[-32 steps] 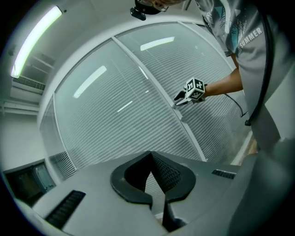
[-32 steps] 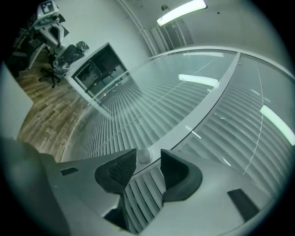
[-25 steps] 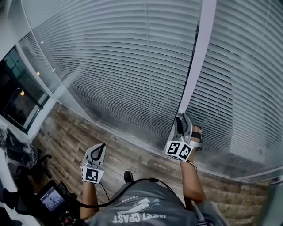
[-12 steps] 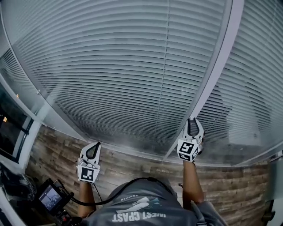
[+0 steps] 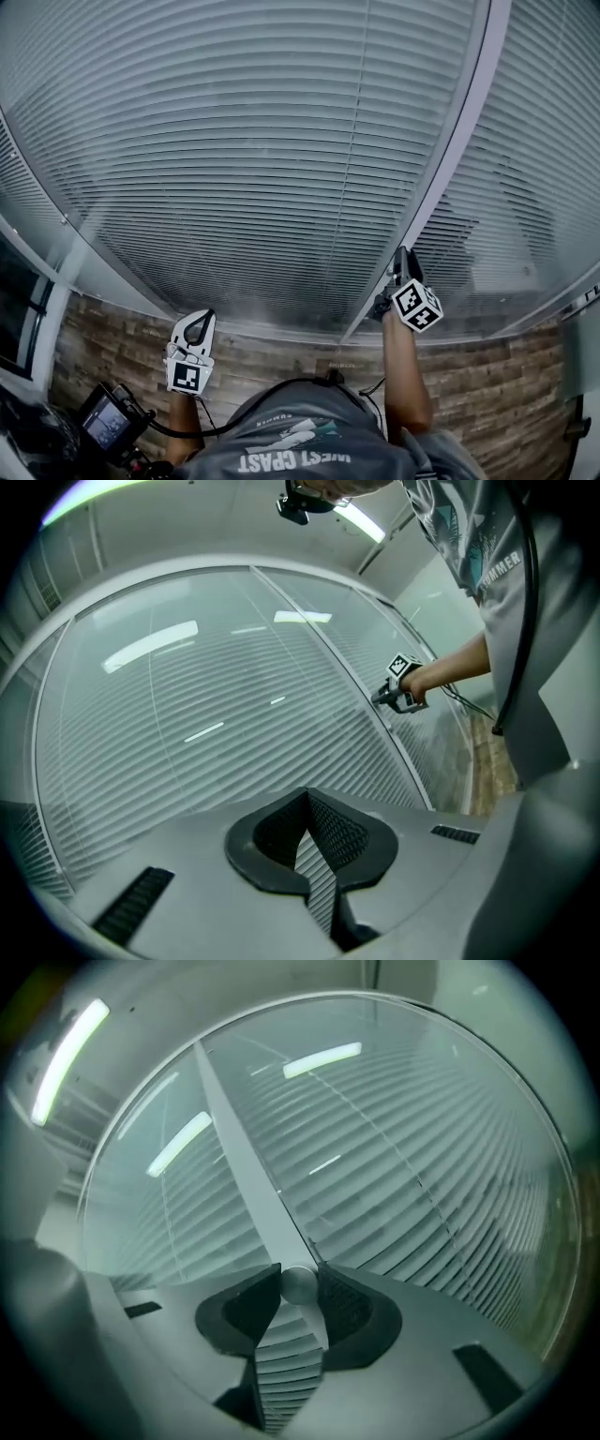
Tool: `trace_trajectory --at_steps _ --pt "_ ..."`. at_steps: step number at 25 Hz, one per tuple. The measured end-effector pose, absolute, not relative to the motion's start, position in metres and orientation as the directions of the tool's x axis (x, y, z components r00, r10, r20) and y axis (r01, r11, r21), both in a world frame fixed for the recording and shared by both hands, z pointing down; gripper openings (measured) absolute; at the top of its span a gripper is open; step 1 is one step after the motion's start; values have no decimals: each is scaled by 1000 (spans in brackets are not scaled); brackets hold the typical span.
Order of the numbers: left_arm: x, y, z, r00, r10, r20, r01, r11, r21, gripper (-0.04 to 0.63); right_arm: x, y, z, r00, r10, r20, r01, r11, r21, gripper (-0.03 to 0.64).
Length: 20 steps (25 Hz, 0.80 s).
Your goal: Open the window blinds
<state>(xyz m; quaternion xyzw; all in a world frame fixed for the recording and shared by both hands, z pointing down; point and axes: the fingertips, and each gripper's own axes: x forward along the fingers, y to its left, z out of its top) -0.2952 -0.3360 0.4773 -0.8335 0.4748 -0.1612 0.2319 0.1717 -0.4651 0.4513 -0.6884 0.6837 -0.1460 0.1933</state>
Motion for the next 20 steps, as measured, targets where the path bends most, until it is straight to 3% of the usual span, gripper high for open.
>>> trace_trajectory --at_steps 2,4,6,8,9,11,14,16,20 --pt "-316 -347 481 508 -860 50 -715 -453 -532 3 148 -472 448 42 -999 -20 -972 -36 -232 117" --pt "-317 -353 484 517 -854 52 -715 -465 -523 3 134 -475 449 85 -996 39 -971 -74 228 117" --pt "-301 -349 488 533 -844 58 -705 -481 -522 3 132 -476 455 155 -986 57 -723 -74 686 117" --pt "-279 -342 491 555 -829 68 -678 -498 -541 3 140 -474 460 187 -981 54 -518 -52 854 117" --pt "-275 -341 491 561 -825 74 -666 -502 -552 3 142 -475 460 176 -982 67 -530 -38 847 117" --pt "-284 -348 492 557 -826 83 -661 -502 -558 3 133 -478 456 109 -989 97 -701 -8 713 118" --pt "-303 -354 495 548 -833 82 -679 -499 -539 3 121 -473 448 8 -999 47 -946 8 323 132" --pt "-305 -354 497 543 -835 85 -681 -497 -538 3 127 -473 447 4 -1000 31 -985 2 173 132" --pt "-307 -353 496 532 -842 85 -685 -488 -541 3 146 -483 452 56 -997 53 -997 -54 47 130"
